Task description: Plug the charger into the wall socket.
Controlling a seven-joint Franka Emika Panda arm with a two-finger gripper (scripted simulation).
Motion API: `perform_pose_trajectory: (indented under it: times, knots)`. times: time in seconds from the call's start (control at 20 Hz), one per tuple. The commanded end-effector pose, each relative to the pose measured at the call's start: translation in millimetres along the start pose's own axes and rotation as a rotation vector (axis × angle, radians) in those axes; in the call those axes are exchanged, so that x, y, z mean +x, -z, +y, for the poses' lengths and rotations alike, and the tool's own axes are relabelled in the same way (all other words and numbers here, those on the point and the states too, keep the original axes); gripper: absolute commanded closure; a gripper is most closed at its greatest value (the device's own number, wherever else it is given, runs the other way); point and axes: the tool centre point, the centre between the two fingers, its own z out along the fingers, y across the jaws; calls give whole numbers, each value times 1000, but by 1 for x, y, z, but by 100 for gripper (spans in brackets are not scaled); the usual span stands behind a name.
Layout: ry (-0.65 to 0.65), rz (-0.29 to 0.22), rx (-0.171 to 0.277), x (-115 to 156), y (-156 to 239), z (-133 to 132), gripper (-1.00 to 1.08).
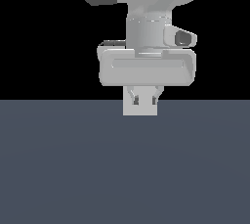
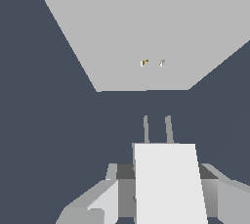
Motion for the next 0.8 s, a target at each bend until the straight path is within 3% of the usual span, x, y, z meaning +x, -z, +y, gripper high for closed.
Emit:
perform_pose_trajectory:
  times: [0.0,0.75]
  knots:
    - [14,-1,5,3,1,1,108]
    - [22,-2,8,11,0,1,108]
